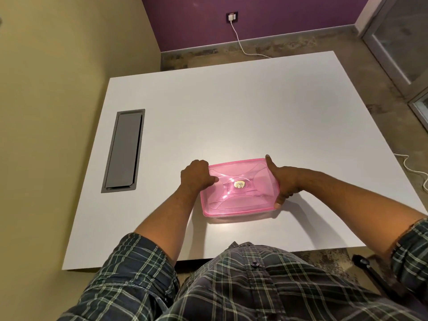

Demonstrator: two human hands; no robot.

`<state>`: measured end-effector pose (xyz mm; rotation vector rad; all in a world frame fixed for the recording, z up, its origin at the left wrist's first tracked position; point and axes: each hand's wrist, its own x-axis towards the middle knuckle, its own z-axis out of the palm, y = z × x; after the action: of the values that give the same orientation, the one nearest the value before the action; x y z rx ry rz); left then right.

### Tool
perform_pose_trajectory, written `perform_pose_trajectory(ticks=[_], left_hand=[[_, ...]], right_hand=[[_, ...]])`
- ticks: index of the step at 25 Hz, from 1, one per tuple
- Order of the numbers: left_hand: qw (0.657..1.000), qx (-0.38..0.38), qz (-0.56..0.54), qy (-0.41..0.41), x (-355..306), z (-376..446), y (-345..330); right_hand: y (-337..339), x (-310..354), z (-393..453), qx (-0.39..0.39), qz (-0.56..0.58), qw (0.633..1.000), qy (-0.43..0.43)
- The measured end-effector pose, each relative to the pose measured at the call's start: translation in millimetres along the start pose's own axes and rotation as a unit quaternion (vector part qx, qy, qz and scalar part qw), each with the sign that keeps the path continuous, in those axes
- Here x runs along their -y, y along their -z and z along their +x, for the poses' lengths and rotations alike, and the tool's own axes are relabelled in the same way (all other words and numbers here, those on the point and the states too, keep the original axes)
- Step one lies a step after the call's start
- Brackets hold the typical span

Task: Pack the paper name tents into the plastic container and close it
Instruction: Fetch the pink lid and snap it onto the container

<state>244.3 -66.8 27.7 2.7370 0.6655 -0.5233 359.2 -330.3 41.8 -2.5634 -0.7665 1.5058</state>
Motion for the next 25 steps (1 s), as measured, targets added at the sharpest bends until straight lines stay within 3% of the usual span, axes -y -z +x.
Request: perform_pose_trajectory(ticks=[4, 8, 13, 17, 22, 25], left_hand=[[1.000, -0.011, 0.007, -0.007, -3.8, 0.3, 1.1], [1.000, -0.001, 0.000, -0.014, -5.5, 2.9, 3.6], [0.999, 0.010, -0.032, -0.010, -3.2, 10.6, 5.8], [0.993, 0.060, -0.106, 0.001, 3.3, 21.6, 19.2], [0.955, 0.080, -0.279, 0.064, 18.1, 30.9, 21.5], [0.906, 0.110, -0.382, 0.148, 21.7, 32.6, 15.7]], right_hand=[[-2.6, -4.5, -1.0, -0.003, -0.020, 1.000, 0.017], [-28.2, -17.5, 1.2, -0.066, -0.090, 0.992, 0.050], [-5.5, -29.6, 5.4, -0.020, -0.078, 0.994, 0.077], [15.6, -28.6, 17.4, -0.129, -0.062, 0.987, 0.077], [17.1, -12.8, 33.1, -0.200, -0.058, 0.977, 0.034], [19.3, -9.3, 34.1, -0.209, -0.054, 0.976, 0.016]])
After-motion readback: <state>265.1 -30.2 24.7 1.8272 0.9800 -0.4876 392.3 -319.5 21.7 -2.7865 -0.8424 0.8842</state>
